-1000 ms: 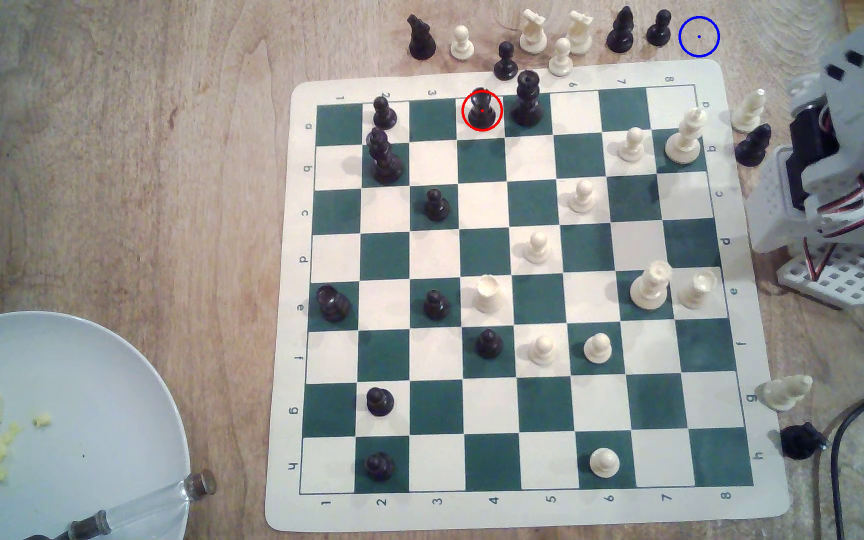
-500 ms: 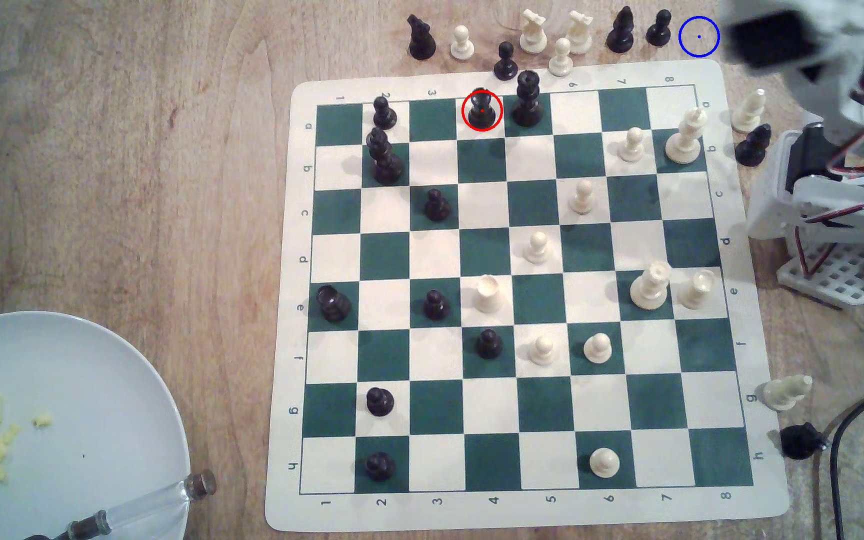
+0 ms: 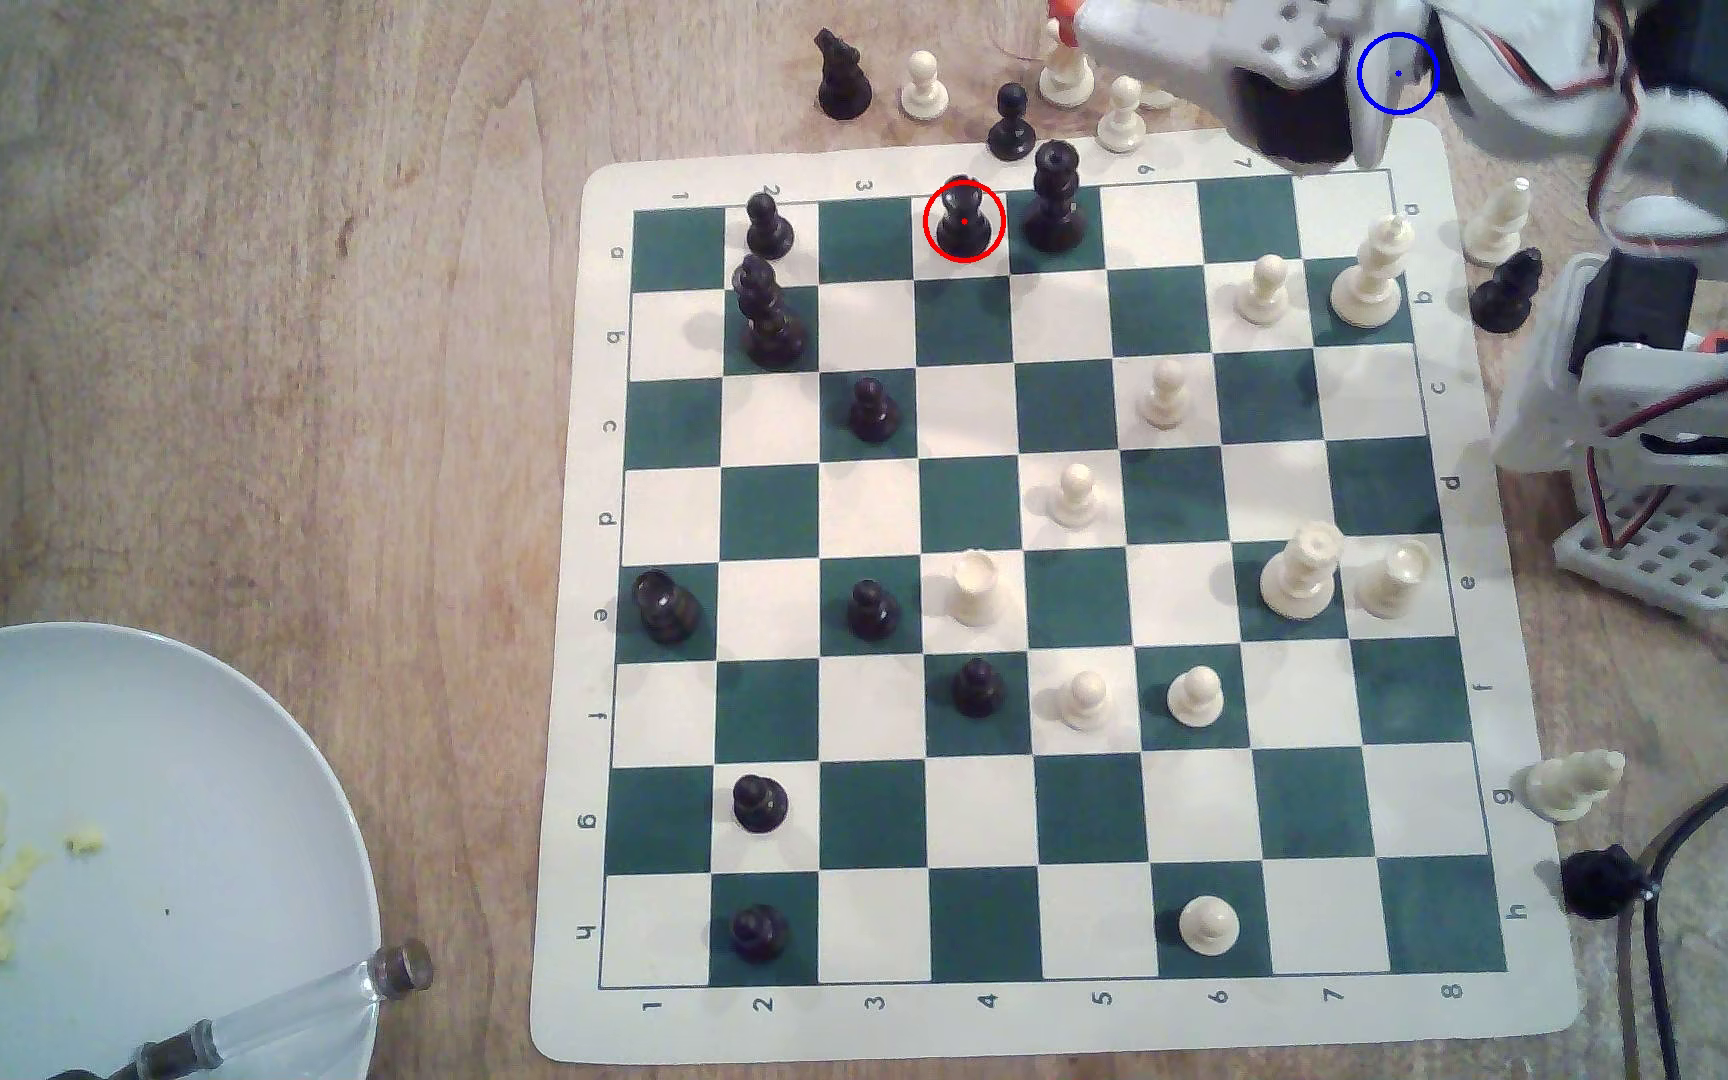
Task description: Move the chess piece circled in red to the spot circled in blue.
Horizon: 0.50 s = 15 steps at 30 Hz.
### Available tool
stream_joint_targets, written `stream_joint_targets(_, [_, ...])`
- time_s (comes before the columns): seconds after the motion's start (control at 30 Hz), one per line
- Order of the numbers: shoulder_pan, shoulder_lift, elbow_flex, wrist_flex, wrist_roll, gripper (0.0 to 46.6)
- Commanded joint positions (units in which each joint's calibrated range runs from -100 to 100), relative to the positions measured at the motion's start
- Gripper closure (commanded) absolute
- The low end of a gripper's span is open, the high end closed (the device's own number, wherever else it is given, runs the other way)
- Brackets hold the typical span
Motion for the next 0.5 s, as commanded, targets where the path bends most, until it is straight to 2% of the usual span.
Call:
stream_joint_targets(0.0, [0.29, 10.35, -20.75, 15.41, -1.86, 46.4])
stream_joint_targets(0.23, [1.93, 25.80, -37.89, 28.92, -3.03, 46.2])
stream_joint_targets(0.27, [2.09, 30.72, -43.96, 33.02, -3.81, 46.2])
stream_joint_targets(0.47, [2.72, 38.19, -49.94, 35.39, -5.32, 45.6])
